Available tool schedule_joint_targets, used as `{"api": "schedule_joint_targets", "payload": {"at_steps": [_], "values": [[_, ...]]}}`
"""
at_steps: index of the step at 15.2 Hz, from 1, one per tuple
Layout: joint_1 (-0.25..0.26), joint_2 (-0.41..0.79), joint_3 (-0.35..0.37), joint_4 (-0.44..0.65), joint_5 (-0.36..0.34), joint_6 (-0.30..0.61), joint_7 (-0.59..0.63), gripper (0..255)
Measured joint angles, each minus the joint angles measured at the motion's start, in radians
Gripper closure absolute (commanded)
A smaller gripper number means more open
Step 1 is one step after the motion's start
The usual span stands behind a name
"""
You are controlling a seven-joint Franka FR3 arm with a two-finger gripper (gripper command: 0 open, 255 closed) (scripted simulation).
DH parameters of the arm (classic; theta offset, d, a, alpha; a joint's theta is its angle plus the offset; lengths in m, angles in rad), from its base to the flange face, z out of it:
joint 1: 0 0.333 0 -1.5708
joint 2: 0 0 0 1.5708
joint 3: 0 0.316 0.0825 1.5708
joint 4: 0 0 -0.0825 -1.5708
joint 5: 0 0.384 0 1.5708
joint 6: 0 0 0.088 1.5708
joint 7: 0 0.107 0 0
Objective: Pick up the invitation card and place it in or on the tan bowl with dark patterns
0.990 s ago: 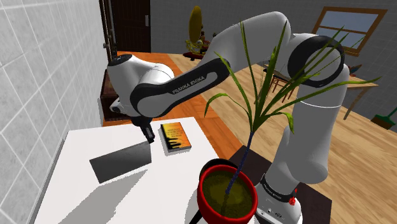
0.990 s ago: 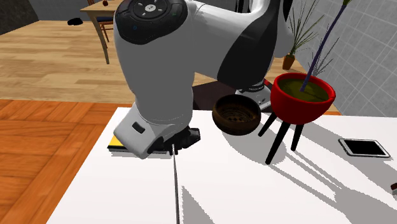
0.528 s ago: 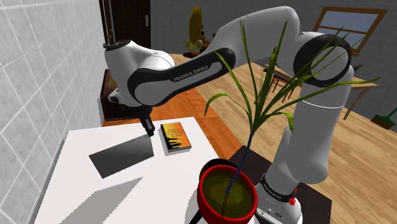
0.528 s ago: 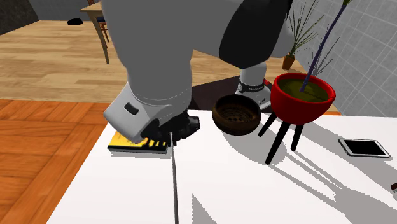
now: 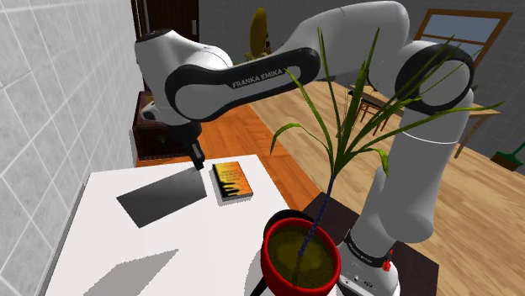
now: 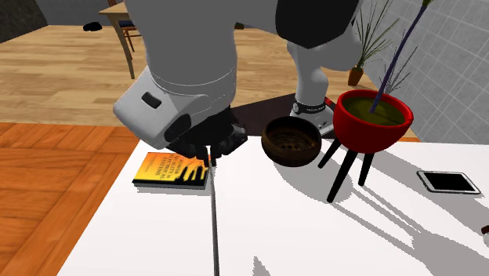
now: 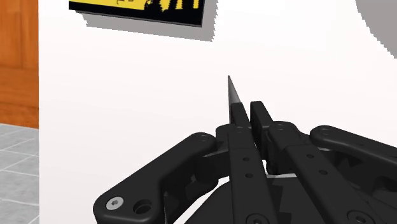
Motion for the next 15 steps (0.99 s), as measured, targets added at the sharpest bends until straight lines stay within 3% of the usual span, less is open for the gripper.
{"api": "schedule_joint_targets", "payload": {"at_steps": [15], "values": [[0.0,-0.037,0.002,0.144,0.015,-0.176,-0.037,255]]}}
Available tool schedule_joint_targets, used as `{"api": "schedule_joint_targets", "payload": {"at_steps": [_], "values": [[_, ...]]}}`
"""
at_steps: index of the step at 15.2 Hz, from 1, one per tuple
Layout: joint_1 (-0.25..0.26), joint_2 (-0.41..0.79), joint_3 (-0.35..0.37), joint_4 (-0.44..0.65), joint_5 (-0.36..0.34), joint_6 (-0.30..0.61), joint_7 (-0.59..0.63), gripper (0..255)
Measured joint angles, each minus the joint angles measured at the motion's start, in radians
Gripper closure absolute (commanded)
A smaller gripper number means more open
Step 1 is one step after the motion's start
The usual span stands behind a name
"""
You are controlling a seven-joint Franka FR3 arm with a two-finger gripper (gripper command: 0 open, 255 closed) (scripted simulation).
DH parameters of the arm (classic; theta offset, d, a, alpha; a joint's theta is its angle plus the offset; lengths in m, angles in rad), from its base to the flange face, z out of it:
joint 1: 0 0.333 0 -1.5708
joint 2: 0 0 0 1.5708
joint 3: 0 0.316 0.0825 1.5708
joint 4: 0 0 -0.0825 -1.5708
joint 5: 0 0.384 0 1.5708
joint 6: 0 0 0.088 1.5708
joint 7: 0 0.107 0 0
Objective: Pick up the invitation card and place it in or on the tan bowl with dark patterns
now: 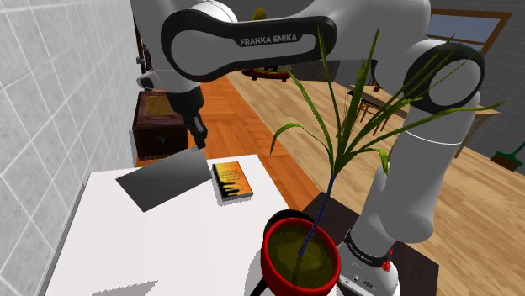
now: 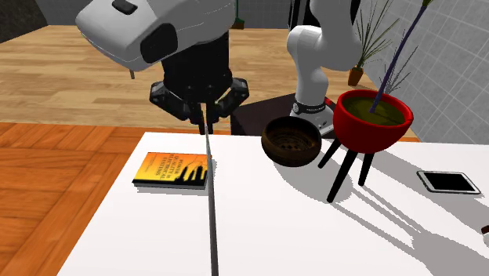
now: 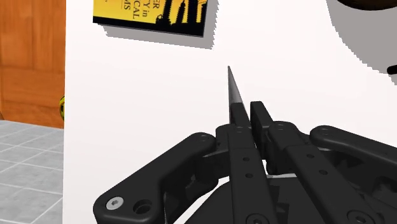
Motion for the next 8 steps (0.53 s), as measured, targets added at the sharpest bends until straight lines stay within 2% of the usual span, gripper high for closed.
{"api": "schedule_joint_targets", "payload": {"at_steps": [8], "values": [[-0.02,-0.327,-0.025,-0.318,0.08,0.015,-0.064,255]]}}
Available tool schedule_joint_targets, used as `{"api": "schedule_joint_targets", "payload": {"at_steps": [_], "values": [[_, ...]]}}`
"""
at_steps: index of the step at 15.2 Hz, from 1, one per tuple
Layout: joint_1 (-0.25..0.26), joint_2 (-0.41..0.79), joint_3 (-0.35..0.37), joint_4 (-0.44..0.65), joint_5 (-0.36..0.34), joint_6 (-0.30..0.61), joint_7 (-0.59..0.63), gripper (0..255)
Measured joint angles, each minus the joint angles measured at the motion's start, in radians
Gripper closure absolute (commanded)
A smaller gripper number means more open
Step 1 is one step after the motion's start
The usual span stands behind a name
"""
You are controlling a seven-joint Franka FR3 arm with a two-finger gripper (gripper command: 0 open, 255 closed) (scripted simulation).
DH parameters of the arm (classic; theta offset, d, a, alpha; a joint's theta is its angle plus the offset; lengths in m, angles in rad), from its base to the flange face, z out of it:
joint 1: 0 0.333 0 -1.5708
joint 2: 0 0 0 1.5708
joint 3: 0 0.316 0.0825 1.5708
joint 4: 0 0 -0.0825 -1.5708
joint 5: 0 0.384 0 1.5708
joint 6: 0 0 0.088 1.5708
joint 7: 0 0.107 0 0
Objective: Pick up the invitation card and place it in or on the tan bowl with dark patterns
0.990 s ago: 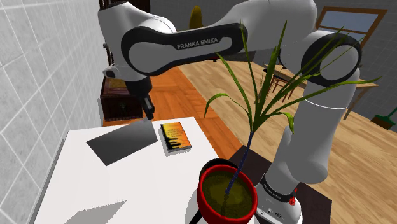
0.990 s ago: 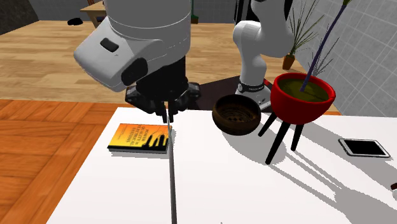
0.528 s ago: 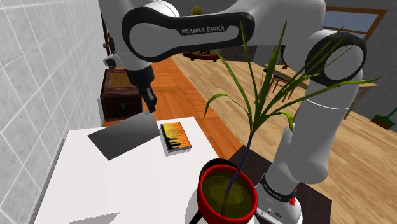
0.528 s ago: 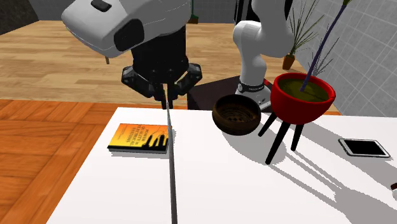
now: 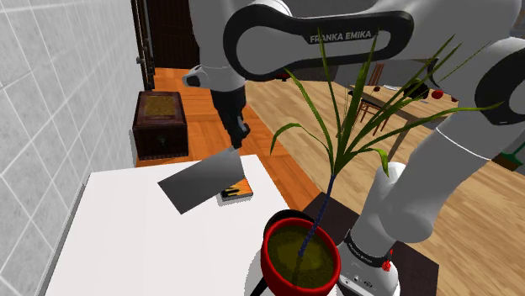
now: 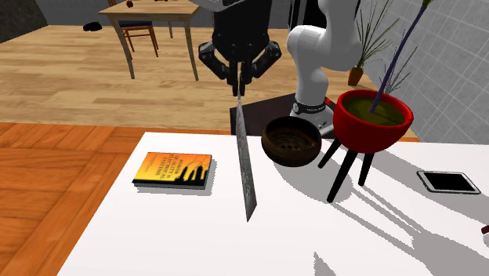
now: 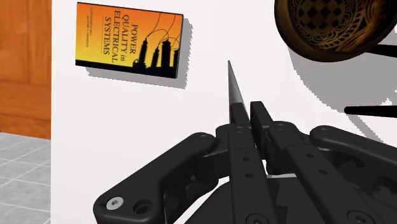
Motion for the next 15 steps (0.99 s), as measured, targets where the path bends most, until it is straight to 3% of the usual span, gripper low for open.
{"api": "schedule_joint_targets", "payload": {"at_steps": [6,15], "values": [[0.012,-0.236,-0.031,-0.184,0.04,-0.041,-0.047,255],[0.046,-0.584,-0.086,-0.368,0.059,-0.197,-0.113,255]]}}
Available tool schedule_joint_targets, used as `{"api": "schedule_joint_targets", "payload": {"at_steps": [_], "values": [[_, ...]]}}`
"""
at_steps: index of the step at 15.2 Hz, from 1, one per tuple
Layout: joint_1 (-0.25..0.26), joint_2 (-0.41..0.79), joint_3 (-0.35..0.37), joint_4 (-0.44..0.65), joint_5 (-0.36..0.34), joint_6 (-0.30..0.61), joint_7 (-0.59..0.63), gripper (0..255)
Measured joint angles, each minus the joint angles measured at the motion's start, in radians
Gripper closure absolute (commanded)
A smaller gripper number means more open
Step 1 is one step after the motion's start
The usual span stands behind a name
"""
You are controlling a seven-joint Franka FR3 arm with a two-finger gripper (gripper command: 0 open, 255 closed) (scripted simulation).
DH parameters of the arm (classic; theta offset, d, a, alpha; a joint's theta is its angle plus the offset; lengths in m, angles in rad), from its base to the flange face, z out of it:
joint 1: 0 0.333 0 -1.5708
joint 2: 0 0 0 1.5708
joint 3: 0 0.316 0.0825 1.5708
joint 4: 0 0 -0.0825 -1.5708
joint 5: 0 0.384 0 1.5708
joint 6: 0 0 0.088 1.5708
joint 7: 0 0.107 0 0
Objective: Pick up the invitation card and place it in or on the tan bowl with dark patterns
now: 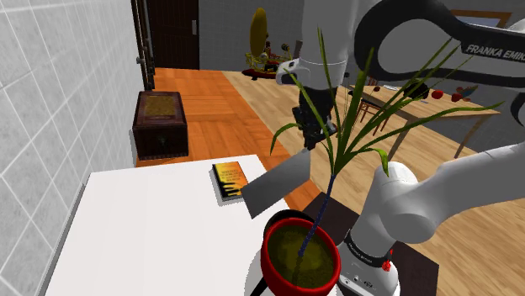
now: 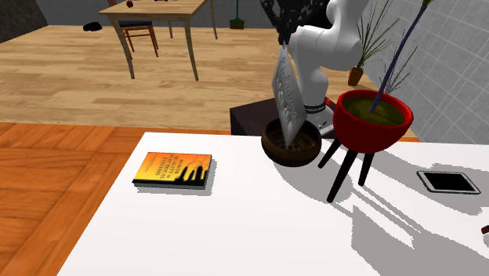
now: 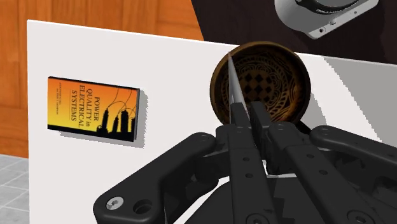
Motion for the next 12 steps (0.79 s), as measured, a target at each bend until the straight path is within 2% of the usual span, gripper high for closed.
{"api": "schedule_joint_targets", "payload": {"at_steps": [8,12], "values": [[0.031,-0.304,-0.05,-0.081,-0.022,-0.217,-0.056,255],[0.04,-0.378,-0.054,-0.144,-0.021,-0.232,-0.058,255]]}}
